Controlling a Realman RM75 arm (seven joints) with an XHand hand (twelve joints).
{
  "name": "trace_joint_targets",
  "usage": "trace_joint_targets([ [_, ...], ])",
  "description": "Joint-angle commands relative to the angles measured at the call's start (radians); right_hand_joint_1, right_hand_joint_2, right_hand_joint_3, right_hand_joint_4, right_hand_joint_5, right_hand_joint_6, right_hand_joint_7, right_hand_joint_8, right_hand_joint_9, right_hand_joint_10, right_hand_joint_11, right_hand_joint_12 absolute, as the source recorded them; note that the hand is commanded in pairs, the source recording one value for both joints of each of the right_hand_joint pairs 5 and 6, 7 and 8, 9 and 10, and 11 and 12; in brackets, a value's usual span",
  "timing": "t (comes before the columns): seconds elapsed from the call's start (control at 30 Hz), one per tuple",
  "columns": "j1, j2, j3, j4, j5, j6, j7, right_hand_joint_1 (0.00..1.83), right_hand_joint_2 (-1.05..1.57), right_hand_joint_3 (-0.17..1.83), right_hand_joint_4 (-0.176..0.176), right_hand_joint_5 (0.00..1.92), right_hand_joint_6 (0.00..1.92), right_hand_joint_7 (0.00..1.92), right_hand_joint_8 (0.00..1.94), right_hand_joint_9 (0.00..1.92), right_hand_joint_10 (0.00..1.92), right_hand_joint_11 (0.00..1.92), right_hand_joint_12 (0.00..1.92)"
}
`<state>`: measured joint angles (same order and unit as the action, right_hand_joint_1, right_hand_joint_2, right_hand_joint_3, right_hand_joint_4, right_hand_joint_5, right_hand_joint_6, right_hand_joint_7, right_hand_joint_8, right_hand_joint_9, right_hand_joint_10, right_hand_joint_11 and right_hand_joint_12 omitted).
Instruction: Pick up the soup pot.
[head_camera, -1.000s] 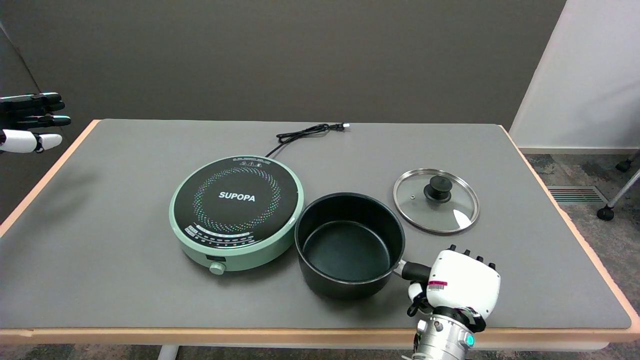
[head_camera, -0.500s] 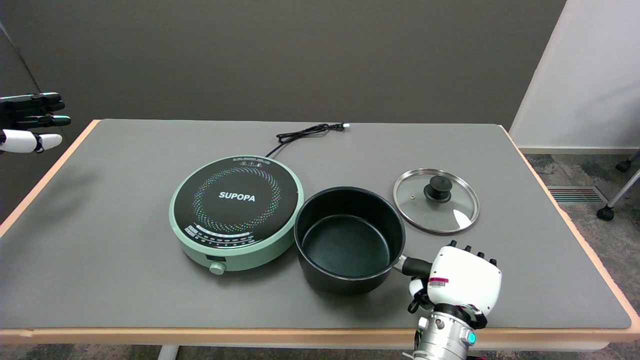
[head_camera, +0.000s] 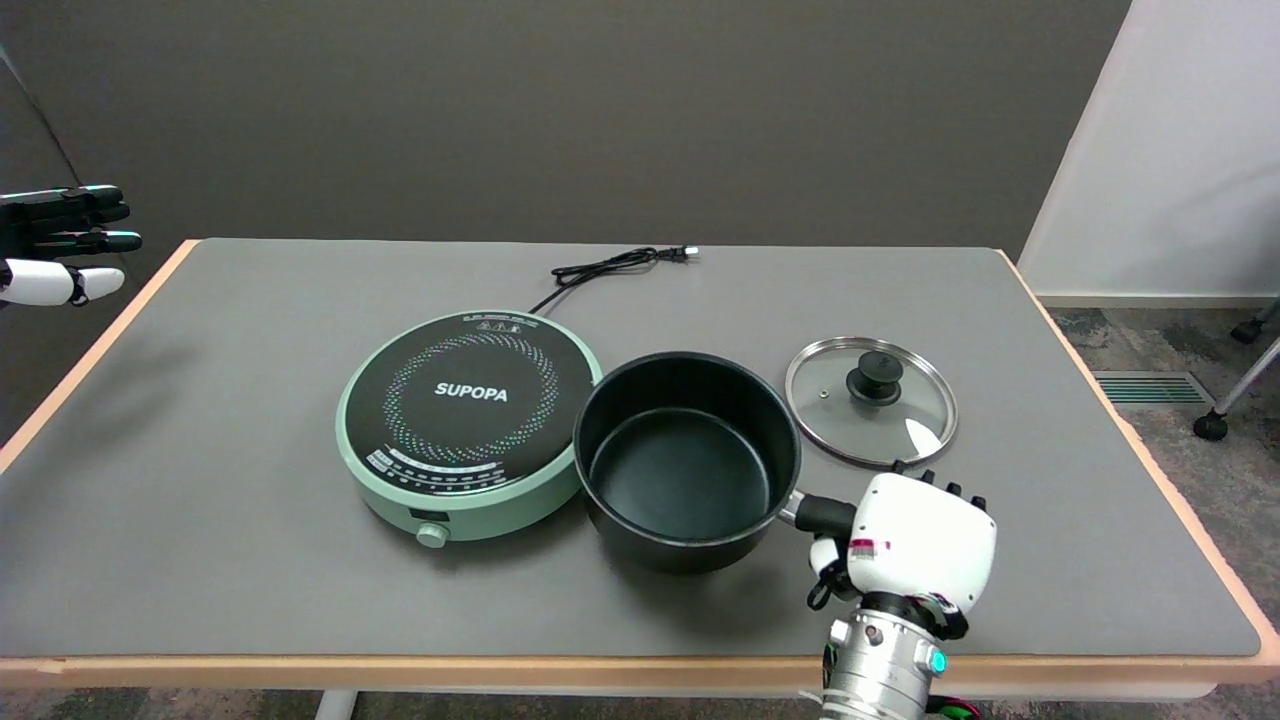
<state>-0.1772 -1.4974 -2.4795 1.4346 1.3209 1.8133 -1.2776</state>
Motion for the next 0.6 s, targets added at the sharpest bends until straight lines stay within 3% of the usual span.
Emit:
trace_joint_targets([
  [0.03,0.041,0.014,0.107,0.085,-0.145,-0.237,0.005,0.88,1.50,0.54,-0.038,1.92,1.92,1.92,1.92,1.92,1.92,1.92,1.92],
  [0.6,0.055,0.083,0.553,0.337,0.002,-0.926,-0.004,0.87,1.53,0.47,-0.038,1.92,1.92,1.92,1.92,1.92,1.92,1.92,1.92],
])
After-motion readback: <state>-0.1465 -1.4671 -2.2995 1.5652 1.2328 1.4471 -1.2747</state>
